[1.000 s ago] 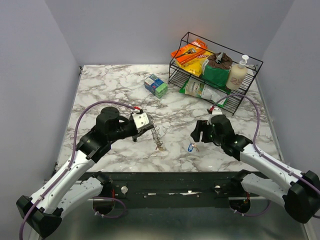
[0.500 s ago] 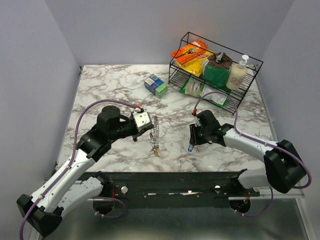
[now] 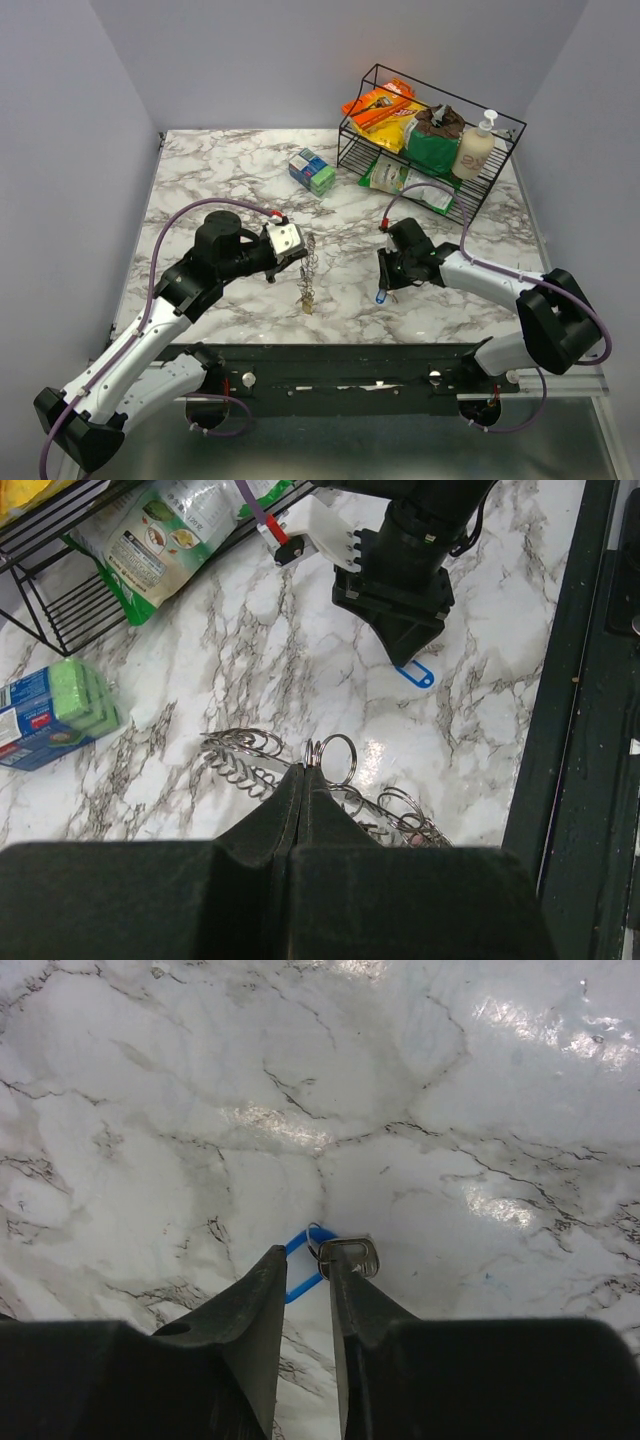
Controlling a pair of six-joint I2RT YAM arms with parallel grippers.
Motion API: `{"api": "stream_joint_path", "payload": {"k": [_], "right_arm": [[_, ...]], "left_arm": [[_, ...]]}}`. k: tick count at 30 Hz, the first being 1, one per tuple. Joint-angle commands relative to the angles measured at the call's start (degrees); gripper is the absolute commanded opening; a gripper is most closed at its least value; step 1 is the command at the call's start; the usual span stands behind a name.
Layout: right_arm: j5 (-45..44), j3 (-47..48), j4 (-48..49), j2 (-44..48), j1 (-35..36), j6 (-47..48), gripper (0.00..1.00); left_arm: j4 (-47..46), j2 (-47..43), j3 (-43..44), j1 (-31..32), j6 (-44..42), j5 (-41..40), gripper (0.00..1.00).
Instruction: Put the keys on the keyring
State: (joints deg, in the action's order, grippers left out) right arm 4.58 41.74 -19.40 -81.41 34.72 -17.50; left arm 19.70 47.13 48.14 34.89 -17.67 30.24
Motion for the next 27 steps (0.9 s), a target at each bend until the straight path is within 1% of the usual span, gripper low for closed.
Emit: {"api": "stream_joint_path", "payload": {"k": [1, 6, 7, 27], "right_arm": [[1.31, 1.24, -0.9, -0.68, 0.35, -0.34, 0.3], [0.87, 1.94, -1.96, -0.6, 0.35, -0.61, 0.29], [0.87, 1.95, -2.05, -0.68, 0.44, -0.61, 0.27], [-2.38, 3.26, -5.12, -2.88, 0.35, -0.78, 0.28]], "left_arm": [[-0.28, -0.46, 2.57, -0.09, -0.26, -1.24, 0.0], [-0.19, -0.64, 2.92, -0.18, -0.43, -1.24, 0.0], [-0.11, -0.73, 2.84, -0.09, -0.52, -1.41, 0.0], [0.07, -0.47, 3.01, -0.09, -0.35, -0.88, 0.0]]}}
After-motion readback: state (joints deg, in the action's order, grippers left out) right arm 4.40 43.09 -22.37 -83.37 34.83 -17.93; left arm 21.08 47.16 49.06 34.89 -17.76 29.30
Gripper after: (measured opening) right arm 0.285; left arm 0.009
